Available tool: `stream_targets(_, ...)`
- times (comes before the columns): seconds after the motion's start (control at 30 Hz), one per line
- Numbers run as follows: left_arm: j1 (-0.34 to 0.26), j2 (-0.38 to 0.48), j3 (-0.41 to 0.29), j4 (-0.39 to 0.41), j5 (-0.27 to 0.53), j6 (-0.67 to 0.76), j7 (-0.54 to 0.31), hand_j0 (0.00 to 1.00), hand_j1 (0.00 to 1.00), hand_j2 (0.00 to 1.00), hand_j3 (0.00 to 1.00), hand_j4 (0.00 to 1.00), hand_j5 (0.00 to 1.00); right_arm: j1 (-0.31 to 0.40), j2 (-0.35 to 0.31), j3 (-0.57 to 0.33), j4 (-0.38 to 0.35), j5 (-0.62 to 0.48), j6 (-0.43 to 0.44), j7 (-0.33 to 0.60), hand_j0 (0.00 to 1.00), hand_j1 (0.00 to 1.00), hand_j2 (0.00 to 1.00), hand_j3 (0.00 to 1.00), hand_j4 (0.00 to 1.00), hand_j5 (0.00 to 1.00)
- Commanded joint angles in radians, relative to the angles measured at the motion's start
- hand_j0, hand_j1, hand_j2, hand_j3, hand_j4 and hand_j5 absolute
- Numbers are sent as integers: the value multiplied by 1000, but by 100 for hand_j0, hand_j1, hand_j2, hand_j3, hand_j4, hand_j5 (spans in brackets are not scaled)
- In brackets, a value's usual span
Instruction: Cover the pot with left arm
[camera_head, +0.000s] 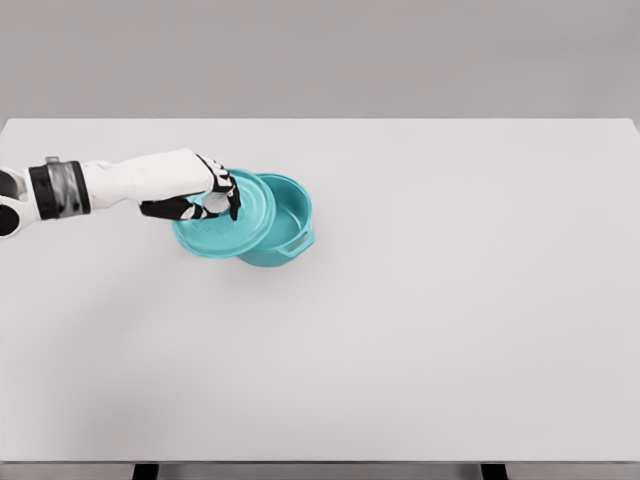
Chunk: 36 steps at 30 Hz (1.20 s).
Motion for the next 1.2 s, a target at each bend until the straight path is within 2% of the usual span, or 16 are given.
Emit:
stream_targets(0.0, 0, -9, -12, 17, 2, 3, 0, 46, 46, 46, 46, 46, 46, 0, 0, 0, 0, 1, -2, 0, 100, 100, 100, 100, 100, 100)
stream_targets(0.47, -71, -120, -29, 134, -13, 3, -21, 46, 46, 46, 46, 46, 46, 0, 0, 0, 0, 1, 0, 0, 100, 100, 100, 100, 100, 100)
stream_targets(0.57, -97, -140, -69, 164, -13, 3, -21, 46, 46, 46, 46, 46, 46, 0, 0, 0, 0, 1, 0, 0, 100, 100, 100, 100, 100, 100)
stream_targets(1.17, -107, -169, -77, 178, -13, 3, -21, 47, 47, 47, 47, 47, 47, 0, 0, 0, 0, 1, 0, 0, 100, 100, 100, 100, 100, 100)
